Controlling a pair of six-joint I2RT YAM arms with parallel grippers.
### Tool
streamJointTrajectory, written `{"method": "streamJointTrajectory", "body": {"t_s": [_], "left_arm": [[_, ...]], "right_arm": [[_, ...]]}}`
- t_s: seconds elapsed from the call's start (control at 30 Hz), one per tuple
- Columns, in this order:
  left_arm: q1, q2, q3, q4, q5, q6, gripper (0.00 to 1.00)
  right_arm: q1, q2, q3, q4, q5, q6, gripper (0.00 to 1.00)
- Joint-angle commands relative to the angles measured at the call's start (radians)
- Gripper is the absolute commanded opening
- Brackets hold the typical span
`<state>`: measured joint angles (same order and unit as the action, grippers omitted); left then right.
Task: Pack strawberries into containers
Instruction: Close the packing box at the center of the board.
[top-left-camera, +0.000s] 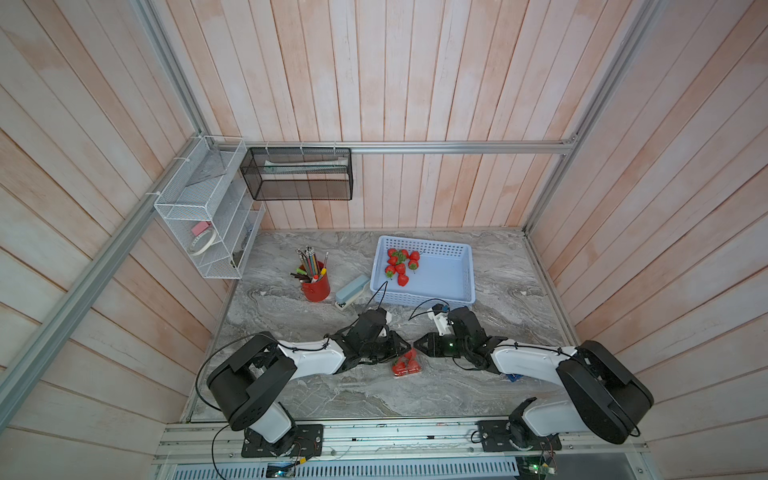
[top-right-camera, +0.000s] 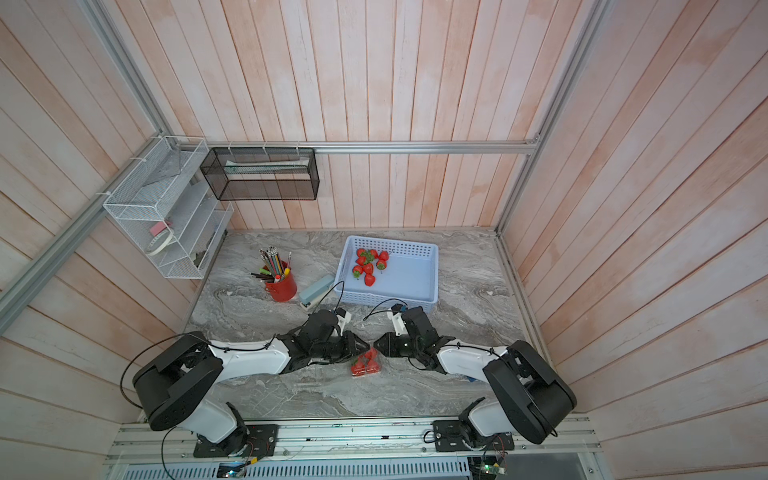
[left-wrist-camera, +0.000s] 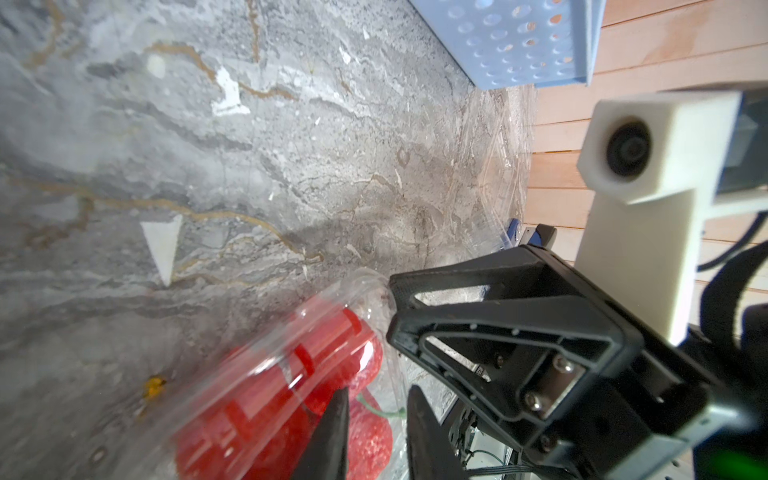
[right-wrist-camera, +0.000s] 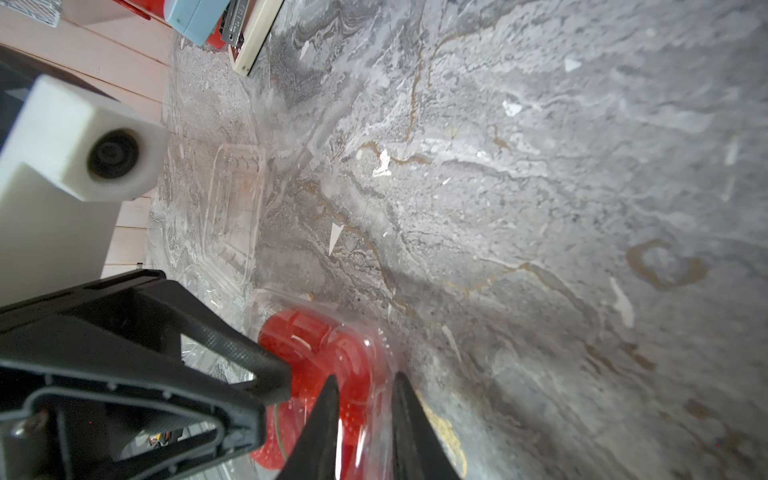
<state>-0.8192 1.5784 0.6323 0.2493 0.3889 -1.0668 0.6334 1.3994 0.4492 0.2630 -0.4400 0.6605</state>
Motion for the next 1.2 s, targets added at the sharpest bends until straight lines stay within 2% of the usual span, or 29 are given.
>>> {"method": "streamJointTrajectory", "body": {"t_s": [0.0, 0.2, 0.43, 0.6, 0.83, 1.17], "left_arm": [[-0.006, 0.019, -0.002, -0.067, -0.014, 0.01, 0.28], [-0.005, -0.034, -0.004, -0.111, -0.04, 0.023, 0.27], [-0.015, -0.13, -0.034, -0.163, -0.091, 0.018, 0.28], [-0.042, -0.161, -0.069, -0.154, -0.119, -0.016, 0.28], [-0.084, -0.102, -0.012, -0.151, -0.119, -0.009, 0.28], [-0.09, -0.047, 0.009, -0.15, -0.111, -0.01, 0.28]], "right_arm": [[0.005, -0.069, 0.012, -0.058, 0.01, -0.004, 0.28], [0.053, -0.2, 0.017, -0.21, 0.082, -0.001, 0.34], [0.174, -0.283, -0.018, -0.339, 0.166, 0.074, 0.4], [0.212, -0.337, -0.084, -0.315, 0.171, 0.144, 0.44], [0.216, -0.406, -0.14, -0.308, 0.198, 0.198, 0.48], [0.215, -0.336, -0.183, -0.159, 0.156, 0.248, 0.49]]}}
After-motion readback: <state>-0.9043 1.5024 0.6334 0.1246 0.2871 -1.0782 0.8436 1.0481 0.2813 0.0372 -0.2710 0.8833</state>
